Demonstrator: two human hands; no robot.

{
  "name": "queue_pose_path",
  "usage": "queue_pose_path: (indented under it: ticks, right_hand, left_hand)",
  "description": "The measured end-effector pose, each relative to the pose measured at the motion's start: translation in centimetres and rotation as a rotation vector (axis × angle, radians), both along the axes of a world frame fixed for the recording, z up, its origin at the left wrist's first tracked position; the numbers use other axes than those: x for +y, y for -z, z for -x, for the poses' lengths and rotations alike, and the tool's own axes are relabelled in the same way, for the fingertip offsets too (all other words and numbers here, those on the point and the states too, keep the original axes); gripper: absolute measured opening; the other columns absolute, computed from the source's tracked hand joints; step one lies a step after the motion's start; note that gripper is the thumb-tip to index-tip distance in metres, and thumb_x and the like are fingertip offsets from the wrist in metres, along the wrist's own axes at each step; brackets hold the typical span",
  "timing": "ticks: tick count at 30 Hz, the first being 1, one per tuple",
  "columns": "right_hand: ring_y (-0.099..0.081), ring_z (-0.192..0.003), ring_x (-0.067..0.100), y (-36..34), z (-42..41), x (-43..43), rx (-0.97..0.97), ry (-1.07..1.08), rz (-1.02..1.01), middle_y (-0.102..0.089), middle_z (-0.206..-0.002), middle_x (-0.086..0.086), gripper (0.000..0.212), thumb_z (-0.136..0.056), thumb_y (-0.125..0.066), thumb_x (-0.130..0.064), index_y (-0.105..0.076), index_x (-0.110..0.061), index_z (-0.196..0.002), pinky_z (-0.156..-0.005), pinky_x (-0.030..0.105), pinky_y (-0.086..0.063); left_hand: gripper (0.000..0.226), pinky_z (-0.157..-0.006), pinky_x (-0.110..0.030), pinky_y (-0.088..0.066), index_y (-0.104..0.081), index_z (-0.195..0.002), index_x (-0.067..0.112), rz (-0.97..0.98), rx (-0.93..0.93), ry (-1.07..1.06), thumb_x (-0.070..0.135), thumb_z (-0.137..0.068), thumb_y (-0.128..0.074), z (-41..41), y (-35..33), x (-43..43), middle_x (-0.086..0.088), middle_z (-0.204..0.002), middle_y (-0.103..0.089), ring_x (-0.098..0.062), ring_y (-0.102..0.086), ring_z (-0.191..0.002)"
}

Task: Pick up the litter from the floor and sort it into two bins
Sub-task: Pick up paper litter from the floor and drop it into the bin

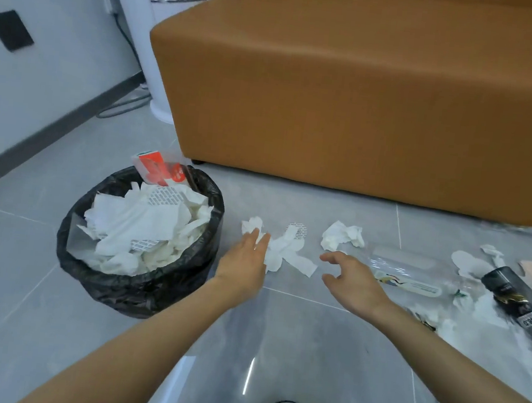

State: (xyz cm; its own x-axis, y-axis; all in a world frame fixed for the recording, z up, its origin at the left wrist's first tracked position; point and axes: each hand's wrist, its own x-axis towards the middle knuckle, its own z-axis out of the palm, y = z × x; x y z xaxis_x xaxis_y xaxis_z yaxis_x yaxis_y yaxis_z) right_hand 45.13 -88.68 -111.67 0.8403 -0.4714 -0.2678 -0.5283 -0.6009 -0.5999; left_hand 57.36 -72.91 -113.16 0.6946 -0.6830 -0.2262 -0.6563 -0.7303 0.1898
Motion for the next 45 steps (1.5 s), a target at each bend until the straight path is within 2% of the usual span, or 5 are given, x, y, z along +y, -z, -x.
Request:
queue_pose_path:
  ticks: [5, 27, 34, 38, 45]
  right_hand:
    - [-0.053, -0.11, 0.02, 3.3, -1.3, -2.5, 0.069, -0.023, 0.012, -0.048, -0.136, 0.003, 0.044, -0.092, -0.051, -0.018, -0.046, -0.023, -0.135, -0.092, 0.029, -0.041]
    - [-0.021, -0.14, 0.028, 10.2, -7.0, -8.7, 0.091, -0.056, 0.102, -0.027, -0.152, 0.008, 0.056, -0.088, -0.053, -0.013, -0.037, -0.022, -0.141, -0.111, 0.03, -0.019]
    - [0.002, -0.145, 0.028, 10.8, -9.5, -11.2, 0.182, -0.008, 0.123, 0.003, -0.158, 0.008, 0.063, -0.091, -0.053, -0.021, -0.024, -0.03, -0.146, -0.114, 0.036, -0.018]
    - [0.01, -0.144, 0.032, 11.3, -10.1, -12.2, 0.237, -0.03, 0.207, 0.008, -0.157, 0.014, 0.063, -0.091, -0.054, -0.024, -0.023, -0.028, -0.146, -0.115, 0.041, -0.018]
    - [-0.019, -0.137, 0.035, 13.2, -10.0, -12.2, 0.366, -0.117, 0.172, -0.026, -0.146, 0.015, 0.063, -0.09, -0.053, -0.034, -0.024, -0.029, -0.146, -0.111, 0.04, -0.027]
  left_hand:
    - [0.062, -0.116, -0.041, -0.021, -0.003, -0.15, 0.015, -0.043, 0.215, -0.102, 0.028, -0.1, -0.037, -2.5, 4.3, -2.6, -0.006, -0.159, 0.007, -0.024, -0.001, -0.146]
    - [0.074, -0.116, -0.047, 0.002, 0.001, -0.15, 0.031, -0.091, 0.282, -0.219, 0.054, -0.093, -0.04, -9.2, 11.4, -9.7, -0.019, -0.154, 0.022, -0.039, 0.02, -0.141]
    - [0.064, -0.109, -0.043, -0.028, -0.019, -0.147, 0.026, -0.056, 0.245, -0.25, 0.041, -0.093, -0.05, -8.7, 12.8, -10.4, -0.019, -0.15, -0.016, -0.037, -0.019, -0.138]
    - [0.06, -0.104, -0.036, -0.031, -0.026, -0.145, 0.019, 0.038, 0.161, -0.206, 0.031, -0.093, -0.053, -8.1, 13.3, -10.4, -0.013, -0.142, -0.026, -0.03, -0.024, -0.131]
    - [0.039, -0.087, -0.02, -0.037, -0.052, -0.129, 0.013, 0.271, 0.279, -0.207, 0.01, -0.09, -0.057, -5.3, 13.6, -10.6, -0.009, -0.128, -0.045, -0.027, -0.049, -0.116]
